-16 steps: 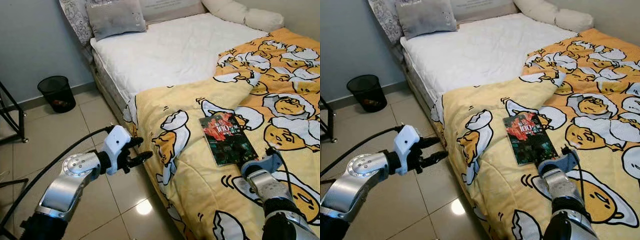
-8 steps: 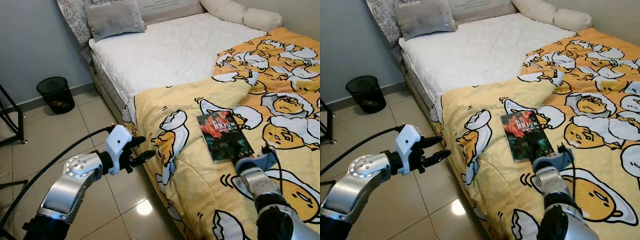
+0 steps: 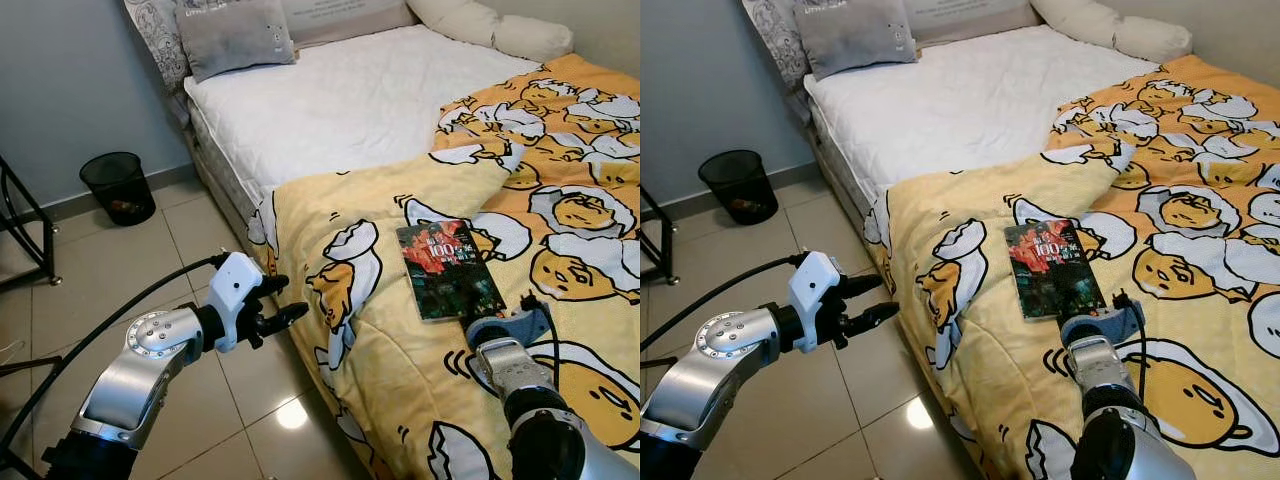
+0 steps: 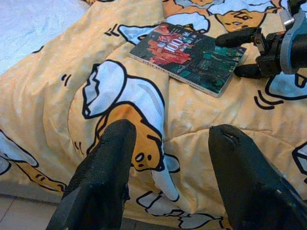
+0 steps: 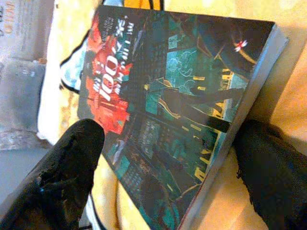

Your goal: Clean up the room

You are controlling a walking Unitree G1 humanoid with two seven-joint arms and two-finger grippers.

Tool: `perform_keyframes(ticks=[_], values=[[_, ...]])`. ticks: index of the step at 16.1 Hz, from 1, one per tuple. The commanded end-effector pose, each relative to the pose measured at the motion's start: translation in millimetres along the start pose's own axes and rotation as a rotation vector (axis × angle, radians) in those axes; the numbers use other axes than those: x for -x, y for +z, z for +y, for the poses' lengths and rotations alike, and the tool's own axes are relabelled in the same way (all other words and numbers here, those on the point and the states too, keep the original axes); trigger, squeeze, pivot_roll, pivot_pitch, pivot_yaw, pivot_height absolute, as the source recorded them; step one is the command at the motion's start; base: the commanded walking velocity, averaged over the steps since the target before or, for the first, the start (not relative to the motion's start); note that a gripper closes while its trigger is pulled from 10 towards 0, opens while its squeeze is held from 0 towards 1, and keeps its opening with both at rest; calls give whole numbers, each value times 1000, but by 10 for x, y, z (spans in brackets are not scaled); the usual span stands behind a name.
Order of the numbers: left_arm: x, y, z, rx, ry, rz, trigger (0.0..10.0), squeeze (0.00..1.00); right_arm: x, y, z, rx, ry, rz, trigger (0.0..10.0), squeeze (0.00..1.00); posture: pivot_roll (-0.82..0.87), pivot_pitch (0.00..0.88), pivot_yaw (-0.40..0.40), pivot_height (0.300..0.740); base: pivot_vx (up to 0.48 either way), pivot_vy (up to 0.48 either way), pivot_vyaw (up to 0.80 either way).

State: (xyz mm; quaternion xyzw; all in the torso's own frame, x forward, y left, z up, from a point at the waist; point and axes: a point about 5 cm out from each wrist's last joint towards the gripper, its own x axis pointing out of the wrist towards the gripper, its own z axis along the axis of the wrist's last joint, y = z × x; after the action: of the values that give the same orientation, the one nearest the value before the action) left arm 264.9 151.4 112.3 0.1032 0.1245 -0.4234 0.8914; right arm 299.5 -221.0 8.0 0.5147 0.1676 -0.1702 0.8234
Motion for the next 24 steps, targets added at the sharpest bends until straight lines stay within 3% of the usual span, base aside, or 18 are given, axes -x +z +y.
perform_keyframes(ticks=[1, 5, 10, 13, 17, 20, 21, 24], values=[[36, 18, -4, -25, 5, 13, 10000, 0, 4, -126, -36, 18, -51, 46, 10000, 0, -12, 0, 70, 740, 0, 0, 0], [139, -16, -80, -20, -22, 51, 10000, 0, 45, -237, -159, 52, -130, 68, 10000, 0, 19, 29, 91, 740, 0, 0, 0], [190, -16, -200, -9, -124, 67, 10000, 0, 28, -231, -107, -2, -113, 30, 10000, 0, 33, 76, 106, 740, 0, 0, 0], [223, 40, -329, 9, -259, 61, 10000, 0, -4, -194, 1, -40, -42, 13, 10000, 0, 28, 76, 106, 740, 0, 0, 0], [246, 14, -285, 6, -215, 83, 10000, 0, -89, -56, 336, -153, 116, -50, 10000, 0, 30, 74, 98, 740, 0, 0, 0], [253, 1, -299, 10, -202, 81, 10000, 0, -117, 16, 478, -182, 173, -83, 10000, 0, 30, 55, 87, 740, 0, 0, 0], [249, 0, -296, 10, -194, 77, 10000, 0, -124, 28, 508, -180, 177, -89, 9647, 0, 30, 52, 85, 740, 0, 0, 0], [231, 3, -265, 4, -173, 72, 10000, 0, -136, 50, 565, -181, 193, -98, 4627, 0, 32, 36, 78, 740, 0, 0, 0]])
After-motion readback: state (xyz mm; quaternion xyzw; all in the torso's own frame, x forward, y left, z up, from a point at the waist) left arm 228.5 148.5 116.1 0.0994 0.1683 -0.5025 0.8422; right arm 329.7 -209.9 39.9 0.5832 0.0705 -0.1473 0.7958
